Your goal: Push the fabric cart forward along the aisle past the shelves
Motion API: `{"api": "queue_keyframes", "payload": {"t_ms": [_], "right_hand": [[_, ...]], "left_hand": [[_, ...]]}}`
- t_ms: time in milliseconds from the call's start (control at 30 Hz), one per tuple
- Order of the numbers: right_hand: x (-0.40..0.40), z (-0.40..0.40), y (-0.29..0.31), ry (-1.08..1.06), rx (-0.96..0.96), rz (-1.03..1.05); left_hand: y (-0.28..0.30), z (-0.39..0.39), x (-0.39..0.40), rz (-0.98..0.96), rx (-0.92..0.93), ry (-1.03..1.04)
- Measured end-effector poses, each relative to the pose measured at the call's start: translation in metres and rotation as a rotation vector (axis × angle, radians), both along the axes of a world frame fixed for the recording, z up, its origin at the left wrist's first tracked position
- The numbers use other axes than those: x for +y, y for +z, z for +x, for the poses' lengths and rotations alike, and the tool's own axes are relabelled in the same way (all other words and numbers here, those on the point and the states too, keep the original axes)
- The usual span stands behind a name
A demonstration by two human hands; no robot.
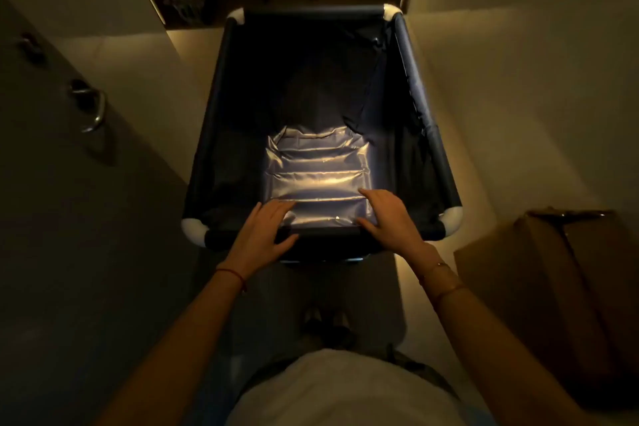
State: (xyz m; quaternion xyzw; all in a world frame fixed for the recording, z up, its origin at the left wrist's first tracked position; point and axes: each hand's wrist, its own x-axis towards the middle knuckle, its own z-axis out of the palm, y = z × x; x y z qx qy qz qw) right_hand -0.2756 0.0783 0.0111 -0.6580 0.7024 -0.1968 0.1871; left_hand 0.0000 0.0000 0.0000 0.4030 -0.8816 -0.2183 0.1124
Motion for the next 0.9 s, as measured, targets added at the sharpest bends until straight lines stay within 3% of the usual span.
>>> {"api": "queue_keyframes", "payload": {"t_ms": [167, 400, 900], "right_hand": [[0.014, 0.004, -0.028, 0.016, 0.009, 0.153], [0.015, 0.011, -0.060, 0.063, 0.168, 0.242], [-0.011, -0.011, -0.080, 0.088, 0.205, 0.176]], "left_hand": [[-0.020, 0.000, 0.008, 0.086, -0.114, -0.004], [-0.046, -0.009, 0.015, 0.121, -0.359, 0.050], [-0.073, -0.031, -0.005, 0.082, -0.385, 0.167]]}}
